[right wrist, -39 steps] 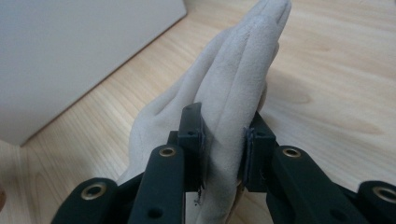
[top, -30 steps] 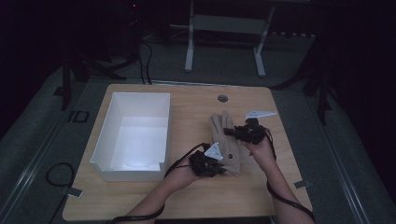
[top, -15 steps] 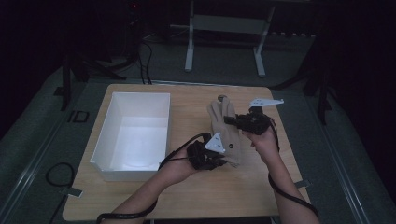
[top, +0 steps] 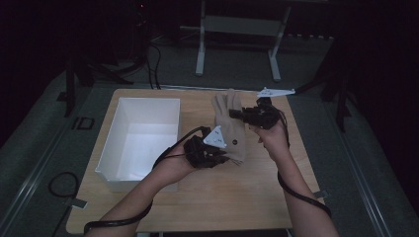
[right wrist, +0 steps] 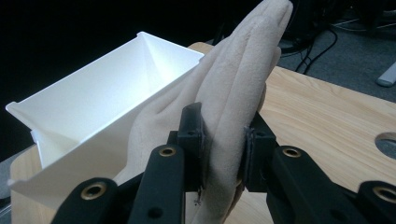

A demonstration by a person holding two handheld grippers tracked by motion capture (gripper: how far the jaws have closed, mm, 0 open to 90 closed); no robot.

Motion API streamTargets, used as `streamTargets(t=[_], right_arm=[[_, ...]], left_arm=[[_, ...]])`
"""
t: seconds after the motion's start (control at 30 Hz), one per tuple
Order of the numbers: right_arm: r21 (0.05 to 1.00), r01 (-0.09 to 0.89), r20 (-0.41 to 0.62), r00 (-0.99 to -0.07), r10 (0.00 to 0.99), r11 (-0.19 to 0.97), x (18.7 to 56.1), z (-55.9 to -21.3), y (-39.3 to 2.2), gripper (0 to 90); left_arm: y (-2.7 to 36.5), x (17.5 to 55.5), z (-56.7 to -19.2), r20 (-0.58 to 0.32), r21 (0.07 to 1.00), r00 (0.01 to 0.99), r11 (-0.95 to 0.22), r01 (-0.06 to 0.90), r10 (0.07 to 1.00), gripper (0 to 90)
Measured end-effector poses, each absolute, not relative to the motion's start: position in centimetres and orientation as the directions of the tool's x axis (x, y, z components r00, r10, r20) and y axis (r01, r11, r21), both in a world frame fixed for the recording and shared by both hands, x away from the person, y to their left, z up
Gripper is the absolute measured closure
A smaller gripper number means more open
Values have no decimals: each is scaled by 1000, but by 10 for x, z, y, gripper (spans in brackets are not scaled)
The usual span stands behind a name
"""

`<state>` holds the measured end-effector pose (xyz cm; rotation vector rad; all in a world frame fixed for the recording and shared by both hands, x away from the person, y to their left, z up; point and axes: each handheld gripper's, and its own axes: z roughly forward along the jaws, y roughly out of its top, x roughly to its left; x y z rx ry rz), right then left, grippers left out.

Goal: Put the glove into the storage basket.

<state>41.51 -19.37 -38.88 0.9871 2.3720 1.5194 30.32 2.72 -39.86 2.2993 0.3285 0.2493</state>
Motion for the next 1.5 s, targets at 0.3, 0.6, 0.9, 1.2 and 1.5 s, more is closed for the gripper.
streamTargets(t=[0.3,0.6,0.9,1.2,1.5], right_arm=[[864,422,202,-789,581,273,417,-380,-165,736],[869,401,185,-806,563,289,417,-370,-135,736],[866,392,180,-824,537,311,418,-367,-98,736],[865,393,200,-840,505,313,421,-371,-59,736],[860,379,197,-864,463,341,422,-375,-8,736]], left_arm=[[53,298,-390,86,733,936,-658,174,343,827],[83,294,-384,98,720,921,-666,197,378,827],[114,290,-384,91,712,906,-663,231,413,827],[150,282,-381,105,704,884,-662,258,456,827],[196,272,-390,87,709,848,-630,316,523,827]])
